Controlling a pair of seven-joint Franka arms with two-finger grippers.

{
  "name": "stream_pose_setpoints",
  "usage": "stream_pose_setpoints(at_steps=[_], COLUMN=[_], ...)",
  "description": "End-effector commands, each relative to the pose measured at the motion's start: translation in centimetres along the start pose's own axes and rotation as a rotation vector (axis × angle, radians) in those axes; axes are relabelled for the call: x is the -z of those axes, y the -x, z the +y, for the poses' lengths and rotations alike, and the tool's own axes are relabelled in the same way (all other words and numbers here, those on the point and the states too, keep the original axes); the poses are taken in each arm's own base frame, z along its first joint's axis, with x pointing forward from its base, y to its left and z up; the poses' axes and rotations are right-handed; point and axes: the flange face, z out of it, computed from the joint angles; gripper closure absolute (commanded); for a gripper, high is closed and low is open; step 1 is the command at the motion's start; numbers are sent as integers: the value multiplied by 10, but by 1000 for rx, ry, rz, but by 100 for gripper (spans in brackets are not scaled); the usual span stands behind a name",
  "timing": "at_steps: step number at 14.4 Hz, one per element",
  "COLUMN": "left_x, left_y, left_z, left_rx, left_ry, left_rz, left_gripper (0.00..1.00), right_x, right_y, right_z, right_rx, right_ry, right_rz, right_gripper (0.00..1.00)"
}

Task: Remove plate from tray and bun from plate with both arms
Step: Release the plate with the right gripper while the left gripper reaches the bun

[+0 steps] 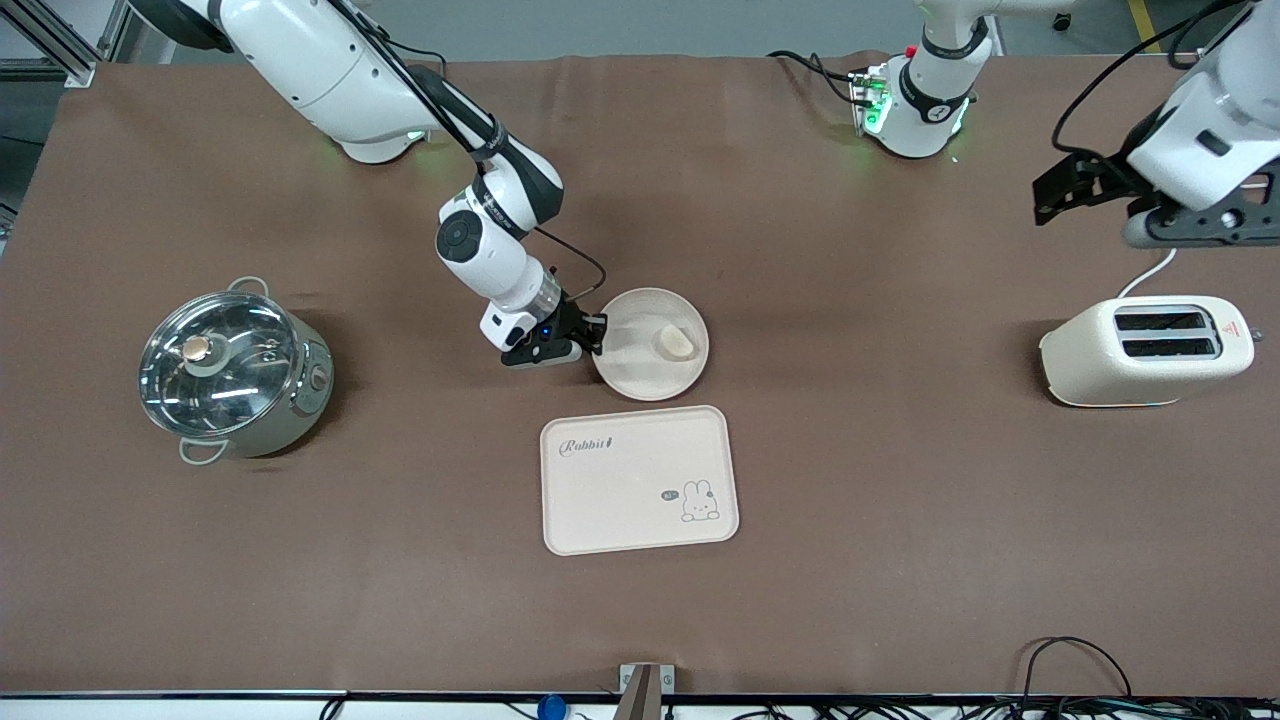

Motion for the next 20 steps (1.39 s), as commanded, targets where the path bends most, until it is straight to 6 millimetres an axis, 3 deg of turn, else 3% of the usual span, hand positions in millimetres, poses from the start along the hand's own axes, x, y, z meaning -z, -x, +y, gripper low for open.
stream_pose_setpoints(at_steps=[1, 2, 4, 8, 10, 13, 16, 18, 20], left_x=[-13, -20, -34, -71, -91, -118, -156, -180, -206], left_y=[-12, -18, -27, -37, -42, -41, -39, -38, -37], left_z=[28, 38, 55, 92, 118, 167, 221, 253, 283], left_rx=[35, 45, 60, 120, 171, 242, 338, 399, 450], left_ry=[-1, 0, 4, 36, 38, 31, 26, 39, 41], left_rz=[7, 6, 6, 18, 10, 0, -16, -12, 6], left_gripper=[0, 0, 0, 0, 0, 0, 0, 0, 0], right_x=[13, 16, 37, 132, 192, 288, 375, 434, 497], right_y=[1, -5, -29, -95, -131, -157, -183, -185, -167], right_z=[6, 8, -9, -30, -9, 23, 83, 119, 142], right_rx=[-12, -54, -180, -190, -183, -158, -136, -78, -79], right_ry=[6, 2, -12, 93, 188, 285, 306, 338, 377], right_rz=[18, 28, 38, -100, -122, -122, -116, -212, -230], right_gripper=[0, 0, 0, 0, 0, 0, 0, 0, 0])
